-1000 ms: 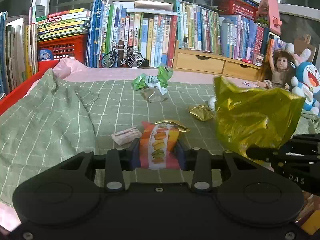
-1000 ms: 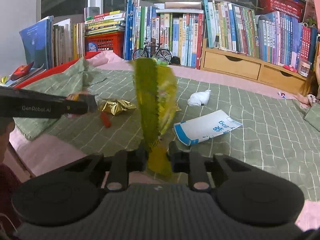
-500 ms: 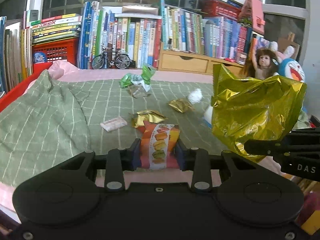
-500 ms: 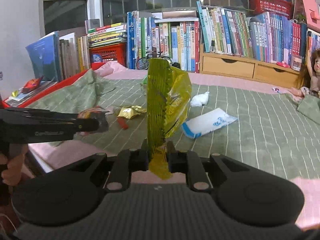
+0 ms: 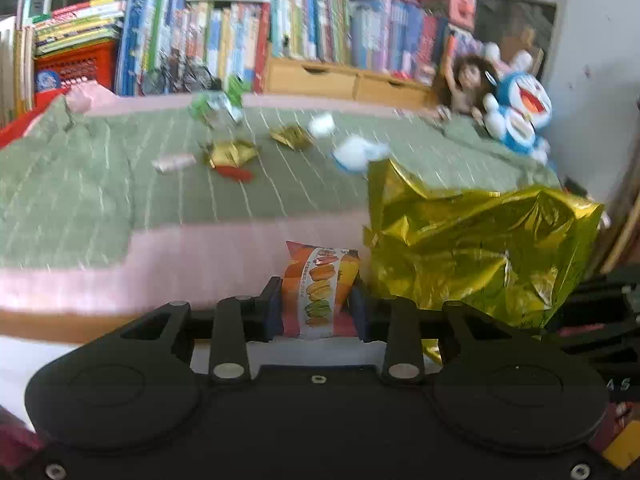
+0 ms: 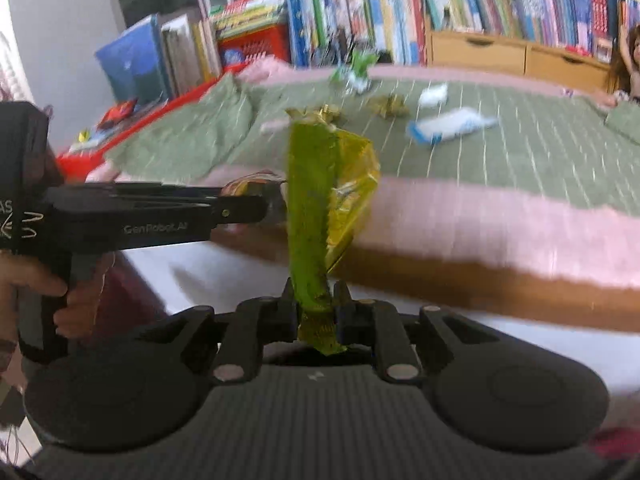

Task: Collect trash
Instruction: 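Lift the cookie packet and yellow-green bag toward the bed edge with both tools, then lower both held items into the bin and open both tools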

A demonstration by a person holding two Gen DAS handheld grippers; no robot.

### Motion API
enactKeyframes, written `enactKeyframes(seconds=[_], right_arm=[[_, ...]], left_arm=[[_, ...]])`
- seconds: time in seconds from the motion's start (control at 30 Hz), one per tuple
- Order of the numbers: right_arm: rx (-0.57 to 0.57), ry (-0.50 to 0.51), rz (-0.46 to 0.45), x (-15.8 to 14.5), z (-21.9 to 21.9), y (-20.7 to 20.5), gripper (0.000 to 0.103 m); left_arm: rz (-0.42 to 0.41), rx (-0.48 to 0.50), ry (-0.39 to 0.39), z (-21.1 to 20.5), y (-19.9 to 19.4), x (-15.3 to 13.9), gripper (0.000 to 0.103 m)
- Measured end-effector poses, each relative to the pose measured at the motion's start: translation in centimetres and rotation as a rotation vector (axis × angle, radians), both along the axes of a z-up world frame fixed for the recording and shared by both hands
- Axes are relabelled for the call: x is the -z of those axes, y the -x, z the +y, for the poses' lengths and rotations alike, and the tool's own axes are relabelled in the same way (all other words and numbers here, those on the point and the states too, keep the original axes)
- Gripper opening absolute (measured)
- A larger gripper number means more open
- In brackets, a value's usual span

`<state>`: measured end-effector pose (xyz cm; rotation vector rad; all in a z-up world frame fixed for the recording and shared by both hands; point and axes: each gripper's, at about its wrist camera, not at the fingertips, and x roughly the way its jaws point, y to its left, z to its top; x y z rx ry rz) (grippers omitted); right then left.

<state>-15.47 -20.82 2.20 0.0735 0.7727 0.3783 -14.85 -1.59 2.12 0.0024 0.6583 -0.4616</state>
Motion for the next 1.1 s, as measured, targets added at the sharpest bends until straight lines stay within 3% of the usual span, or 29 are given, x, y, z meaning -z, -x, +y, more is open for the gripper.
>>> enactKeyframes(seconds=[0.23, 0.37, 0.57, 0.83, 1.1], right_arm=[[-0.048, 0.014, 0.074, 0.4, 0.2, 2.4, 0.019], [-0.058, -0.001, 0.16, 2.0, 0.0, 2.5, 0.019], [-0.028, -0.046, 0.313, 4.3, -0.6, 0.6, 0.019], [0.061, -0.127, 0.547, 8.6, -2.1, -2.4, 0.02], [0.112, -0.142, 0.681, 11.8, -2.5, -4.3, 0.022]], left_arm=[[0.087, 0.047, -0.026, -0.6, 2.6, 2.8, 0.033], [0.146, 0.055, -0.061, -0.7, 2.9, 4.7, 0.033], [0.289, 0.026, -0.074, -0.6, 1.3, 8.0, 0.033], [0.392, -0.002, -0.116, -0.8, -1.2, 11.6, 0.033], [0.491, -0.005, -0.146, -1.1, -3.0, 14.5, 0.034]])
